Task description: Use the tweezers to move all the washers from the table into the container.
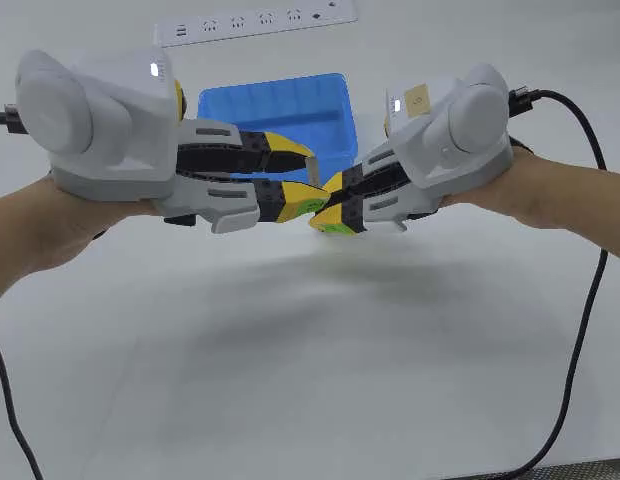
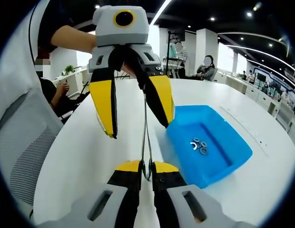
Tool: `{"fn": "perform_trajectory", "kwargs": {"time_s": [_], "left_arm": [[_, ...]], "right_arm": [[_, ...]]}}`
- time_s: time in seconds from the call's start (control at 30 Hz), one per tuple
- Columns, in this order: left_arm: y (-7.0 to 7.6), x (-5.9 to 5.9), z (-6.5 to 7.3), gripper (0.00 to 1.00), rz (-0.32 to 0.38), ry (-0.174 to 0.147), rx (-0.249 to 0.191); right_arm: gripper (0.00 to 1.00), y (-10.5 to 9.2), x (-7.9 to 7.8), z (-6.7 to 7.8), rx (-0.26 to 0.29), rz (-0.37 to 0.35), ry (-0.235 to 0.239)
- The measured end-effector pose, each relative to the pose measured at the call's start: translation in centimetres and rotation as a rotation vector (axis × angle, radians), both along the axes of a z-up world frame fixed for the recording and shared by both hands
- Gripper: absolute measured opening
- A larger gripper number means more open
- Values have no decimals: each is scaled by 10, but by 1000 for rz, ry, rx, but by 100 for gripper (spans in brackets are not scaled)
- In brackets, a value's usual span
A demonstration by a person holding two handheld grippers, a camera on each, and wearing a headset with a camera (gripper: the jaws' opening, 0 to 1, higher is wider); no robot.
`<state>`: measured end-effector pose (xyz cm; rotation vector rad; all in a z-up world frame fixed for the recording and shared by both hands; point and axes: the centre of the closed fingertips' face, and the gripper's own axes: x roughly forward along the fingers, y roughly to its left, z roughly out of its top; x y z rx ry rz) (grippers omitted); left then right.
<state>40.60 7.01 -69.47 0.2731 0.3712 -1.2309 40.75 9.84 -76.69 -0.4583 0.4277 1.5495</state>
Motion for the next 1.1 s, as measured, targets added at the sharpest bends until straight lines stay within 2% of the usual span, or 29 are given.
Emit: {"fn": "perform_trajectory", "kwargs": {"time_s": [0.03,0.07,0.1,0.13,0.2,0.27,0.33,0.37,0.43,0.5,0.57,0.63,0.8,0.87,1.0,1.1], "left_arm": [[2,0,0,29,5,-20,13],[7,2,0,29,3,-87,62],[8,1,0,30,10,-96,78],[9,-2,1,31,19,-80,72],[12,-6,6,34,34,-83,51],[17,-11,12,35,61,-70,28],[22,-14,15,38,86,-75,19],[24,-15,17,40,103,-68,6],[30,-17,23,50,165,-42,-58],[37,-21,25,58,219,20,-108],[43,-27,24,61,218,1,-91],[49,-32,22,63,234,6,-77],[57,-39,26,69,274,4,-105],[60,-42,24,71,278,5,-101],[70,-43,24,73,302,2,-96],[79,-42,29,80,345,0,-124]], "right_arm": [[9,0,-1,1,1,0,-3],[9,0,-2,4,5,2,-10],[9,1,-2,6,8,3,-13],[9,1,-3,9,10,5,-20],[9,1,-4,15,23,1,-22],[9,1,-4,20,33,-7,-24],[9,1,-4,25,44,-13,-21],[9,2,-4,27,48,-17,-20],[9,2,-5,32,56,-21,-19],[9,2,-6,37,63,-23,-19],[9,3,-7,44,71,-24,-24],[9,5,-8,49,77,-23,-28],[9,10,-6,68,92,-19,-52],[9,13,-4,76,104,-18,-60],[9,17,5,90,123,-27,-75],[9,18,12,94,116,-31,-98]]}}
